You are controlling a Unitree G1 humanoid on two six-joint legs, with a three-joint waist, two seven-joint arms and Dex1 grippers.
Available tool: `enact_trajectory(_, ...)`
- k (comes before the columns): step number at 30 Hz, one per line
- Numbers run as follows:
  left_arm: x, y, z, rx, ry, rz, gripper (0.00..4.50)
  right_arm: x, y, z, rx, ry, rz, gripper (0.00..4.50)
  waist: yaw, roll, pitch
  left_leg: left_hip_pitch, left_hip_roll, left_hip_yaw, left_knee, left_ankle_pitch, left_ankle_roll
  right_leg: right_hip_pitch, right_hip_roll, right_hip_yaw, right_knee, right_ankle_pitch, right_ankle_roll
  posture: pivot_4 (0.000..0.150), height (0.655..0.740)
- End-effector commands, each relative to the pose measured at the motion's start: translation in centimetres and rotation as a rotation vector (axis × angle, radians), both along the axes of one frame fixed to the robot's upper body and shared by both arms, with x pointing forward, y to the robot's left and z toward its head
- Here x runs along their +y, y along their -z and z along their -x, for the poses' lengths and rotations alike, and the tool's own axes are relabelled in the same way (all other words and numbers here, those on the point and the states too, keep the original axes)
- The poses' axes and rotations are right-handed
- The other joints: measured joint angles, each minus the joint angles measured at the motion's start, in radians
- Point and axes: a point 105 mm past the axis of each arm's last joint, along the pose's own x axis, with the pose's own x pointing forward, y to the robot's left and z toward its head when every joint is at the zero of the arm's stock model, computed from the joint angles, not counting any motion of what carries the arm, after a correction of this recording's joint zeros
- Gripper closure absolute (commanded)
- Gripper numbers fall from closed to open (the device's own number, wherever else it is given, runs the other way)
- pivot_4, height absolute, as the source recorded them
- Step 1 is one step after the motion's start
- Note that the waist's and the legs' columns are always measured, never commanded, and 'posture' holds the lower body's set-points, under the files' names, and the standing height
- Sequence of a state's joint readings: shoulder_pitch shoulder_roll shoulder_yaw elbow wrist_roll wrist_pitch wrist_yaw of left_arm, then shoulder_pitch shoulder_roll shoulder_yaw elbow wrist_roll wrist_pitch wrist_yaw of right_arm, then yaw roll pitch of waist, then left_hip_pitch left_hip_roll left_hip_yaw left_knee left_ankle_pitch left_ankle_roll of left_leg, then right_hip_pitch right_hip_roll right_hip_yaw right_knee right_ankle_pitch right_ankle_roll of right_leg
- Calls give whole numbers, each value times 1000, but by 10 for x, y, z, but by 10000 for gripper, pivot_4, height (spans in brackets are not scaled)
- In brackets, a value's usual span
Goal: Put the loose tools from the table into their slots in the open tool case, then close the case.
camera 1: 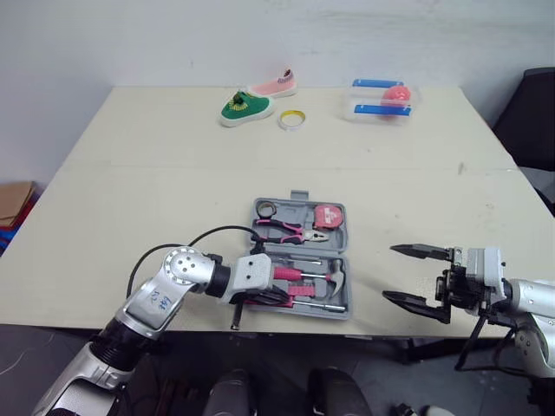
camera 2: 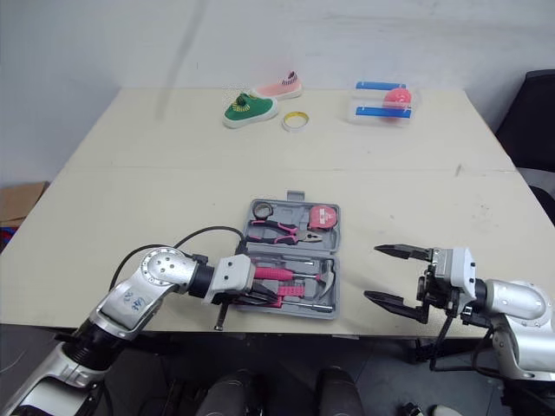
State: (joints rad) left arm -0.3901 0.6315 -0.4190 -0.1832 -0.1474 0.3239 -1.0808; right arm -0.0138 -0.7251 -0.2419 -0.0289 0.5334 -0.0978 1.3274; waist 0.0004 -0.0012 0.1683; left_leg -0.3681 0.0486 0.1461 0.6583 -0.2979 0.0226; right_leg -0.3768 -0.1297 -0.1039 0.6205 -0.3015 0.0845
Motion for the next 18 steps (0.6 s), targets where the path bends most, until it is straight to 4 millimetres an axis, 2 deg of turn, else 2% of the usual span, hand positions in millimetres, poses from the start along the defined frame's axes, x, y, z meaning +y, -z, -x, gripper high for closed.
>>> enact_trajectory(1,29,61,10,159,-122,-204,44292,2,-1,-9,-15,54,2,0,-1,1,-5,1,0,0,-2,0,0,1,0,0,-1,0,0,1500,7400)
enact_trajectory(3,23,54,9,132,-101,-136,44292,4,-2,-14,-12,84,-5,0,0,2,-11,2,0,0,-4,0,0,1,0,0,-3,0,0,1500,7400)
enact_trajectory(4,17,42,6,86,-81,-52,44292,5,-5,-17,-20,97,-21,0,-1,3,-12,2,0,0,-6,1,-1,1,0,0,-4,0,0,1500,7400)
enact_trajectory(6,9,4,-5,-39,-77,170,44292,3,-10,-28,-18,170,-31,0,-1,5,-11,1,0,0,-7,1,-1,0,0,0,-3,0,-1,1500,7400)
enact_trajectory(8,13,-27,-13,-114,-100,333,44292,6,-17,-32,-21,182,-59,0,-1,3,-7,-2,0,0,-6,2,0,-3,-1,0,-2,0,-1,1500,7400)
enact_trajectory(10,21,-47,-17,-151,-128,430,44292,9,-19,-32,-19,160,-54,0,-1,-3,0,-7,0,0,-6,4,0,-10,-1,0,0,0,-1,1500,7400)
enact_trajectory(13,38,-69,-23,-160,-187,527,44292,13,-16,-32,-3,136,-4,0,-2,-3,1,-15,0,-1,-6,9,3,-18,-1,-1,2,0,-2,1500,7400)
enact_trajectory(16,86,-67,-45,-218,-374,441,45000,15,-5,-43,22,127,92,8225,-9,-3,3,-18,-1,1,-5,10,0,-20,0,-2,2,0,-1,1500,7400)
enact_trajectory(18,103,-62,-54,-227,-448,397,45000,16,5,-50,33,125,157,18308,-16,-4,4,-18,-2,1,-5,10,1,-20,0,-4,2,0,-1,1500,7400)
